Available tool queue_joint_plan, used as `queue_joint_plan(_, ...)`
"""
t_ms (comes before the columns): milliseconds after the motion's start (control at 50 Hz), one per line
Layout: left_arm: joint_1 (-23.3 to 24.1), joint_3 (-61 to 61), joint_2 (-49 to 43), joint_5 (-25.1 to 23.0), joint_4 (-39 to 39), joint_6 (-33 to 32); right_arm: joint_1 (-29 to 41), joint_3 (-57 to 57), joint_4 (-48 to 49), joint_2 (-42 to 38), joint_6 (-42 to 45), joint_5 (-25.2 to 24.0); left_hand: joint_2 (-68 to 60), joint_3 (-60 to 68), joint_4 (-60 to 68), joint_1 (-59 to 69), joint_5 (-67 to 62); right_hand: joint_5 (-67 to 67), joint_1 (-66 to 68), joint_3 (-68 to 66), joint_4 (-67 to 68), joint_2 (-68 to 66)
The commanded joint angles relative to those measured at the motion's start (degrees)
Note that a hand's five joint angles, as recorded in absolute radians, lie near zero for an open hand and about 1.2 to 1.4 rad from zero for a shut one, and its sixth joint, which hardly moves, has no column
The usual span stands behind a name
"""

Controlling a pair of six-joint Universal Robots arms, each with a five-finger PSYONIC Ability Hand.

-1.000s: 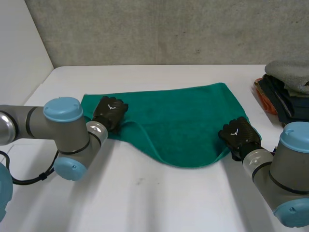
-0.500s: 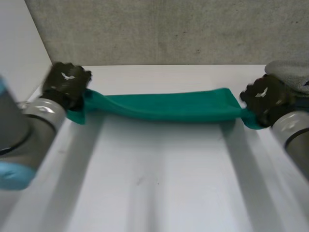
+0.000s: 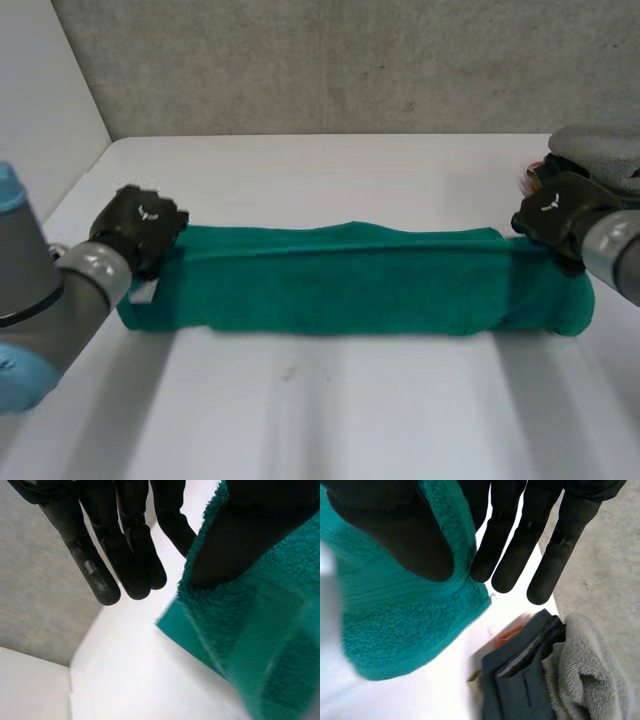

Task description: Fold the laundry.

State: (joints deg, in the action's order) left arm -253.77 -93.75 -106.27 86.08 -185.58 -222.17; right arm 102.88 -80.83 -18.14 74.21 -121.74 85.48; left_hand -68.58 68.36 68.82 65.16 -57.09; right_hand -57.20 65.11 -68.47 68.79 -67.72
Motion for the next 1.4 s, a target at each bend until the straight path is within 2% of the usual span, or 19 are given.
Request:
queue_joint_plan(20,0.12,16.73,-9.39,0.05,-20.67,-2.57,2.06,14.11,19.87,-8.03,-0.52,5.22,-11.42,11.64,11.18,14.84,-12.91,-12.8,14.89,-11.53,11.21,-12.28)
queue_joint_plan(120,0.82,26.07,-10.1,0.41,-35.1,0.33,3.29,17.64,42.53,-8.03,-1.13,4.35,-11.42,11.64,11.18,14.84,-12.91,-12.8,14.89,-11.53,11.21,-12.28)
queue_joint_plan(140,0.73,26.51,-9.83,0.49,-36.68,1.12,3.47,17.55,50.31,-7.94,-1.74,3.91,-11.42,11.64,11.18,14.84,-12.91,-12.8,14.89,-11.53,11.21,-12.28)
queue_joint_plan(200,1.08,26.6,-8.87,1.02,-43.01,5.07,3.73,16.68,60.12,-7.24,-2.19,2.94,-11.42,11.64,11.18,14.84,-12.91,-12.8,14.89,-11.53,11.21,-12.28)
queue_joint_plan(220,1.08,26.6,-8.43,1.37,-43.72,5.77,3.73,16.41,60.5,-7.06,-2.27,2.68,-11.42,11.64,11.18,14.84,-12.91,-12.8,14.89,-11.53,11.21,-12.28)
queue_joint_plan(360,0.21,20.19,-2.54,2.6,-42.5,9.82,4.96,12.9,55.76,-6.62,-3.77,1.71,-11.42,11.64,11.18,14.84,-12.91,-12.8,14.89,-11.53,11.21,-12.28)
queue_joint_plan(560,-1.55,3.32,-3.06,2.25,-38.63,10.09,4.0,2.09,46.18,-7.76,-8.07,0.39,-11.42,11.64,11.18,14.84,-12.91,-12.8,14.89,-11.53,11.21,-12.28)
queue_joint_plan(720,-2.26,-5.56,-9.47,-1.26,-38.54,9.91,-0.39,-1.88,35.74,-15.31,-22.37,-8.12,-11.42,11.64,11.18,14.84,-12.91,-12.8,14.89,-11.53,11.21,-12.28)
queue_joint_plan(800,-2.17,-7.15,-11.85,-2.05,-38.19,9.65,-2.59,-0.56,29.84,-19.36,-25.83,-11.73,-11.42,11.64,11.18,14.84,-12.91,-12.8,14.89,-11.53,11.21,-12.28)
queue_joint_plan(840,-2.17,-7.85,-11.94,-2.05,-37.75,9.74,-3.9,0.58,27.21,-20.76,-25.83,-12.61,-11.42,11.64,11.18,14.84,-12.91,-12.8,14.89,-11.53,11.21,-12.28)
queue_joint_plan(960,-2.34,-8.73,-10.89,-2.14,-36.08,9.82,-5.4,1.9,23.77,-21.39,-25.48,-13.06,-11.42,11.64,11.18,14.84,-12.91,6.28,-4.19,7.55,-7.88,6.81)
queue_joint_plan(980,-2.34,-8.73,-10.54,-2.14,-35.73,9.82,-5.67,1.99,23.59,-21.48,-25.13,-13.15,-11.42,11.64,11.18,14.84,-12.91,12.98,-10.89,14.25,-14.57,13.5)
queue_joint_plan(1040,-2.34,-9.08,-9.48,-2.14,-34.5,9.82,-6.02,2.17,23.5,-21.56,-23.2,-13.15,-11.42,11.64,11.18,14.84,-12.91,15.74,-13.65,17.01,-17.33,16.26)
queue_joint_plan(1140,-2.26,-9.79,-8.43,-2.23,-33.09,9.82,-6.64,2.17,23.06,-22.62,-18.28,-12.62,-11.42,11.64,11.18,14.84,-12.91,13.06,-10.97,14.33,-14.65,13.58)
queue_joint_plan(1180,-2.26,-10.05,-8.25,-2.23,-32.83,9.83,-6.81,1.99,22.8,-22.8,-15.47,-12.53,-11.42,11.64,11.18,14.84,-12.91,-4.21,6.3,-2.94,2.61,-3.68)
queue_joint_plan(1220,-2.26,-10.23,-7.9,-2.23,-32.22,9.82,-6.9,1.64,22.71,-22.71,-13.45,-12.36,-11.42,11.64,11.18,14.84,-12.91,-12.77,14.86,-11.5,11.18,-12.25)
queue_joint_plan(1340,-2.52,-12.42,-4.39,-2.14,-28.71,9.47,-9.18,-1.87,21.66,-19.9,-10.45,-10.6,-11.42,11.64,11.18,14.84,-12.91,-12.8,14.89,-11.53,11.21,-12.28)
queue_joint_plan(1400,-3.31,-13.91,-0.09,-2.14,-23.0,9.04,-10.41,-5.91,19.81,-14.9,-9.49,-10.42,-11.42,11.64,11.18,14.84,-12.91,-12.8,14.89,-11.53,11.21,-12.28)
